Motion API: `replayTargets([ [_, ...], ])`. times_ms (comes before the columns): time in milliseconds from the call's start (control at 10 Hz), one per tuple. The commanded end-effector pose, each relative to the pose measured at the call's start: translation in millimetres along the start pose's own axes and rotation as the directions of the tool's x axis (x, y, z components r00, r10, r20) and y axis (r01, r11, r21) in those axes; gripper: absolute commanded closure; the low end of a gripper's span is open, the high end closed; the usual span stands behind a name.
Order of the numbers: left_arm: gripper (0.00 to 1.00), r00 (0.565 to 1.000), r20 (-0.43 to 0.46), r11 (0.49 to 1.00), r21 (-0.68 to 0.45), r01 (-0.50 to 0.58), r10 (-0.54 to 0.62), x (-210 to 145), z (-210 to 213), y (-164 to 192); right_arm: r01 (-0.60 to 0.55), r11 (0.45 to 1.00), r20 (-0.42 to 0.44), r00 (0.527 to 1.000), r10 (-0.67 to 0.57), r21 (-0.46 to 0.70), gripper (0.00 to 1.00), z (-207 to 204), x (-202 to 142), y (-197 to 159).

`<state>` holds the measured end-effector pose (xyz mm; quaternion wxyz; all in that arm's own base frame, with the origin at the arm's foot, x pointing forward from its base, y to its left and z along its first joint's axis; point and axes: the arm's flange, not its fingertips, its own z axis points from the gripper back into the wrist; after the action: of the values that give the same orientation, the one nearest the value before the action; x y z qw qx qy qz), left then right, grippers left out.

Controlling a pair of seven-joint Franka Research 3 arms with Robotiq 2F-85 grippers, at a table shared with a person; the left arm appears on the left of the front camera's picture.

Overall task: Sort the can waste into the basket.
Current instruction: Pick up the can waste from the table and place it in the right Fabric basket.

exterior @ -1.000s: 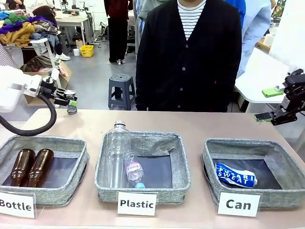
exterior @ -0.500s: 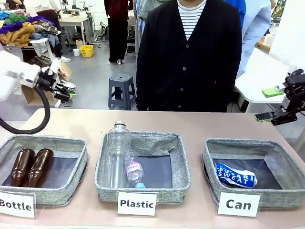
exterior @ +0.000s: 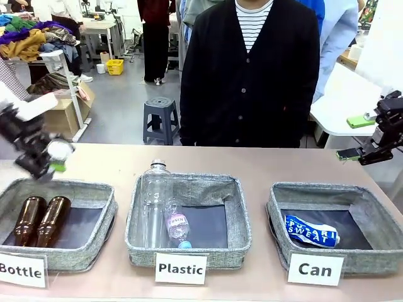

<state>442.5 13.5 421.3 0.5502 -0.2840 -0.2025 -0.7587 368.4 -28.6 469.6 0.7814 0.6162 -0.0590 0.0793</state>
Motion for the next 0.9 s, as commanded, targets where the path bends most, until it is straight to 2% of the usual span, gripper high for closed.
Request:
replayTargets([
  [0,1.00,0.990,0.010,0.989,0.056,0.139,-0.140,-5.9,5.0,-27.1,-0.007,1.000,-0.004,1.000,0.007,0.000,0.00,-0.6,-0.1,1.9],
  [100,1.00,0.989,0.063,0.989,0.074,0.128,-0.133,-14.7,9.1,-20.2,-0.007,1.000,-0.004,1.000,0.007,0.000,0.00,-0.6,-0.1,1.9],
  [200,1.00,0.998,-0.007,0.998,-0.001,0.067,-0.067,2.7,-2.4,-24.8,-0.007,1.000,-0.004,1.000,0.007,0.000,0.00,-0.6,-0.1,1.9],
  [500,1.00,0.995,0.009,0.995,0.017,0.097,-0.097,-1.2,-0.6,-32.1,-0.007,1.000,-0.004,1.000,0.007,0.000,0.00,-0.6,-0.1,1.9],
  [600,1.00,0.971,0.235,0.997,0.074,0.030,-0.047,-7.6,-11.0,-21.4,0.000,1.000,0.000,1.000,0.000,0.000,0.00,-0.2,0.0,0.0],
  [700,1.00,0.927,0.372,0.995,0.101,0.007,-0.044,23.7,-22.0,-8.3,-0.006,0.985,0.003,1.000,0.006,-0.172,0.00,15.3,-14.5,34.2],
  [800,1.00,0.896,0.435,0.978,0.208,-0.006,-0.087,80.3,-33.4,1.9,0.023,0.923,-0.059,0.997,-0.050,-0.384,0.00,30.4,-32.8,55.6],
])
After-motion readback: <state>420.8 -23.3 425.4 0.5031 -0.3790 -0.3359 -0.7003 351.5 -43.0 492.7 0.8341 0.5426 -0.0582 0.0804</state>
